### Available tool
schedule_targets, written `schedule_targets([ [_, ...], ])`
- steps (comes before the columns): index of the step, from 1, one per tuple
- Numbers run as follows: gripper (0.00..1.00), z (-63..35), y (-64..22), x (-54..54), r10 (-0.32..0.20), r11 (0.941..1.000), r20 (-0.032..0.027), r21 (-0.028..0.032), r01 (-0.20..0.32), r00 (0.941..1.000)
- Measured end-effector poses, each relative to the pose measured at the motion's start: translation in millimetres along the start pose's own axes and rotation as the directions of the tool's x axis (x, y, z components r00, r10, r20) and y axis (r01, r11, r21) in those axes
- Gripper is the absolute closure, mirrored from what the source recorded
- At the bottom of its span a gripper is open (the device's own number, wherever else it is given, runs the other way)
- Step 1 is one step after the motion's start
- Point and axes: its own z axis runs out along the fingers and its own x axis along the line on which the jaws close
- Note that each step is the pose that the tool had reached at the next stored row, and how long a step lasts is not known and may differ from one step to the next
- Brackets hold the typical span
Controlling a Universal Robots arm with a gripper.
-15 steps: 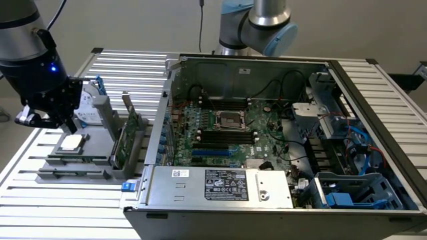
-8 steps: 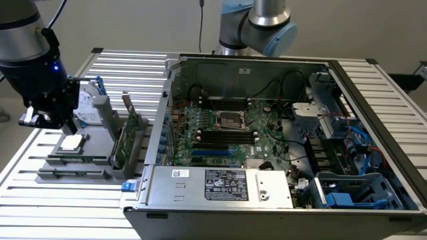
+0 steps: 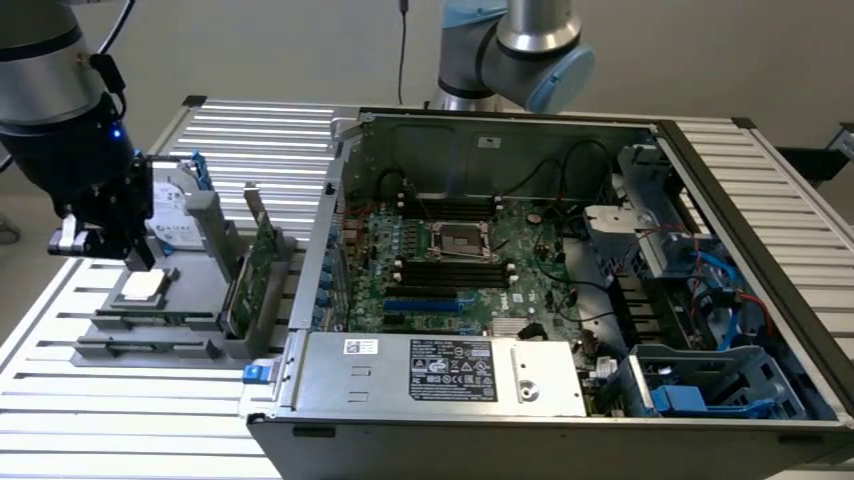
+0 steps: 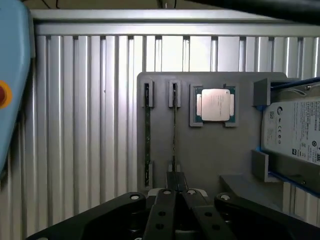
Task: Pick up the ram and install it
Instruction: 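Pick up the ram and move it above insertion slot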
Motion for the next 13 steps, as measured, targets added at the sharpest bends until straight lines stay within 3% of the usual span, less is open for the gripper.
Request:
schedule_targets([
  [3, 0.89, 0.3, 5.8, 0.6, -0.011, 0.9999, -0.0006, 0.0003, 0.011, 0.9999],
  [5, 0.88, 0.6, 9.3, 3.2, -0.011, 0.9999, 0.0027, 0.0007, 0.011, 0.9999],
  [7, 0.76, 1.1, 14.7, 5.9, -0.011, 0.9999, 0.0034, 0.0011, 0.011, 0.9999],
  [9, 0.76, 3.6, 19.5, 8.8, -0.011, 0.9999, 0.0034, 0.0020, 0.011, 0.9999],
  [10, 0.69, 5.5, 21.3, 10.4, -0.011, 0.9999, 0.0034, 0.0022, 0.011, 0.9999],
  [13, 0.69, 11.3, 24.3, 15.6, -0.011, 0.9999, 0.0034, 0.0022, 0.011, 0.9999],
])
